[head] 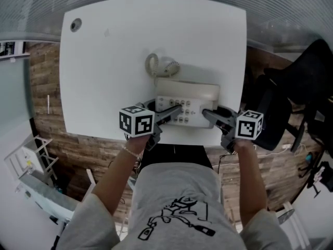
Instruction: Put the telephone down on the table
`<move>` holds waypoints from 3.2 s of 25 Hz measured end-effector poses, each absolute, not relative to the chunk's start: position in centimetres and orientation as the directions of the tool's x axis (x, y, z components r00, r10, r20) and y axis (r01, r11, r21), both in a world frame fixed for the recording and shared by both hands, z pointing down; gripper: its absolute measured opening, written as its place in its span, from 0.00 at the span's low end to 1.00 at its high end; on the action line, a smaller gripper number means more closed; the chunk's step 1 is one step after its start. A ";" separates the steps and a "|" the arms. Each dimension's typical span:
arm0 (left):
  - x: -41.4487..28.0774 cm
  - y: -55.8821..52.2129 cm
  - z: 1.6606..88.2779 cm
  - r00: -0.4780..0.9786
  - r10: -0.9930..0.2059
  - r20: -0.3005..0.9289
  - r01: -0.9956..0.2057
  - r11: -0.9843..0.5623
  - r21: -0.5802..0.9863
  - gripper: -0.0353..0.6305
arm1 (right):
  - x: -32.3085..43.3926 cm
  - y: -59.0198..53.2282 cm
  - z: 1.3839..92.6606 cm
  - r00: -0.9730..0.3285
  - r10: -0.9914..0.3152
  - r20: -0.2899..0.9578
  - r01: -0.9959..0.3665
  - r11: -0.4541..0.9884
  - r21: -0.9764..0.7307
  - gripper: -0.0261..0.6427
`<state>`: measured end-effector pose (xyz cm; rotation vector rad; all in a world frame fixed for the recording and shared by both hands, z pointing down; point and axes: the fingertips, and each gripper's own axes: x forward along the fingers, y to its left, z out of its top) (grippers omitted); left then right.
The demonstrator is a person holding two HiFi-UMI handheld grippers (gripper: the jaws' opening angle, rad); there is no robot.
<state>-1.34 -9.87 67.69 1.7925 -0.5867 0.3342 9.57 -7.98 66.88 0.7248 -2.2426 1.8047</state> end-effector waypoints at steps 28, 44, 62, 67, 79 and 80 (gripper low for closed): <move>-2.5 -10.0 68.0 0.719 -0.222 0.659 -0.695 -0.232 0.681 0.58 | 9.5 -7.8 66.9 -0.842 -0.249 0.479 -0.520 0.131 -0.844 0.35; -3.0 -10.0 68.3 0.667 -0.234 0.708 -0.745 -0.223 0.628 0.61 | 9.4 -7.9 66.9 -0.827 -0.257 0.500 -0.542 0.130 -0.830 0.35; -3.7 -10.0 68.4 0.569 -0.265 0.779 -0.818 -0.283 0.501 0.65 | 9.5 -7.9 67.2 -0.813 -0.258 0.522 -0.563 0.120 -0.817 0.33; -3.8 -10.1 68.4 0.577 -0.262 0.773 -0.812 -0.279 0.512 0.65 | 9.3 -8.1 66.8 -0.809 -0.261 0.527 -0.568 0.116 -0.815 0.33; -4.6 -9.6 67.3 0.594 -0.260 0.761 -0.801 -0.276 0.531 0.65 | 9.7 -7.1 67.2 -0.759 -0.267 0.594 -0.635 0.102 -0.766 0.34; -4.7 -9.7 67.0 0.595 -0.261 0.760 -0.800 -0.279 0.531 0.65 | 9.7 -7.1 67.3 -0.748 -0.267 0.607 -0.649 0.103 -0.754 0.34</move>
